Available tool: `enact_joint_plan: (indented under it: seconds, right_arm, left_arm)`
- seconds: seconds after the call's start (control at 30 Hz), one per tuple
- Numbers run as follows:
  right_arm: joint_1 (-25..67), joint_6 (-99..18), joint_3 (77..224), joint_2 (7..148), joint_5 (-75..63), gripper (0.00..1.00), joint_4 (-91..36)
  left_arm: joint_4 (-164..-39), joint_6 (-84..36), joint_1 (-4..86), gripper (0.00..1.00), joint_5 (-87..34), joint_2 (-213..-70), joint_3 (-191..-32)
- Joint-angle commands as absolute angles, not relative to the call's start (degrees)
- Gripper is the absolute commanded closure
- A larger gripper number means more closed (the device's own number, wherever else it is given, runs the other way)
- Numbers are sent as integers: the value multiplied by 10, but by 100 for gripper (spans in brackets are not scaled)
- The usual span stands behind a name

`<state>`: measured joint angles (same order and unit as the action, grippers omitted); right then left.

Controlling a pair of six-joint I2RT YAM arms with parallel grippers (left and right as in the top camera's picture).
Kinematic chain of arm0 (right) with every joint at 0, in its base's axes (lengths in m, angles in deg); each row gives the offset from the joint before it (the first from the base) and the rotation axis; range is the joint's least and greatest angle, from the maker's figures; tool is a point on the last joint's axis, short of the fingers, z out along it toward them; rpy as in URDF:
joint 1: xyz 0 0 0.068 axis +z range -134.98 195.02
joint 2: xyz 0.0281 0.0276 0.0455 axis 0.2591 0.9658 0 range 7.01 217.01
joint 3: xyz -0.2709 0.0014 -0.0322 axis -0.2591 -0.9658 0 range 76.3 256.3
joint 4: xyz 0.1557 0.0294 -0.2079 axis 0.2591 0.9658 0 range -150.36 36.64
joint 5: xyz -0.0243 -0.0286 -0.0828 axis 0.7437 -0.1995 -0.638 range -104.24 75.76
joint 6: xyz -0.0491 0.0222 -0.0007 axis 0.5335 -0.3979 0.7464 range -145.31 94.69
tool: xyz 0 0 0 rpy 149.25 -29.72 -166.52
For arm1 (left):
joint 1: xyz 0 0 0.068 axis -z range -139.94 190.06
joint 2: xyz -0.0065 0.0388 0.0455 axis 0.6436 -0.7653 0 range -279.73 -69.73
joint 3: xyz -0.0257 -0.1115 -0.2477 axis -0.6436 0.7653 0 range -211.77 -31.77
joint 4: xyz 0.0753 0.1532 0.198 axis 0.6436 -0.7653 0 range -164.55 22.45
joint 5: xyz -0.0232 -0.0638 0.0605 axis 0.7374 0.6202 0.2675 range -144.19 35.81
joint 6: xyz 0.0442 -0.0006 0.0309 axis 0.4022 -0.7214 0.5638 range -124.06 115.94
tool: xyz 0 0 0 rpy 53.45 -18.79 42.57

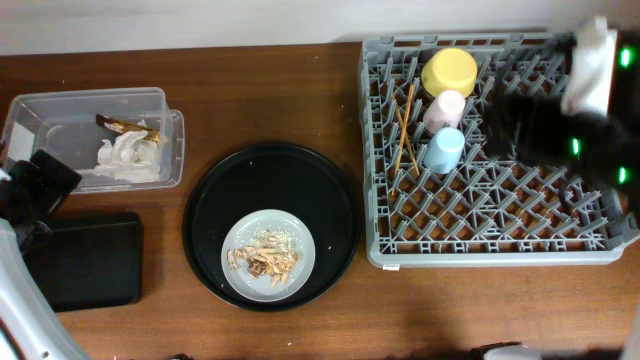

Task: Sort waste into correct bins and load items into the dishwasher rack
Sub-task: 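Grasp the white plate with the left gripper and tip scraps onto black tray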

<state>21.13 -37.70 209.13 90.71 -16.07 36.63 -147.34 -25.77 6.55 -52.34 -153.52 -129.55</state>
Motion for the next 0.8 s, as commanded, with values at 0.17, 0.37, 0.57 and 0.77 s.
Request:
enact_joint_plan:
  seconds: [0.17,0.37,0.57,0.77]
  right_arm:
    - [43,-442,1828,757,-254,2,370]
    - [31,-442,1803,798,-254,2,369]
    - [31,-442,1803,879,-254,2,369]
    - [31,-442,1803,989,-254,2,367]
  left_arm:
    - [-1474,-259,64,1,-525,-1535,-1297]
    - [-1475,-261,64,1,-500,-1535,-1297]
    - [-1625,-145,94,1,-202,-1535,-1294]
    - [-1601,-215,380,23,-296,-1533,-1291]
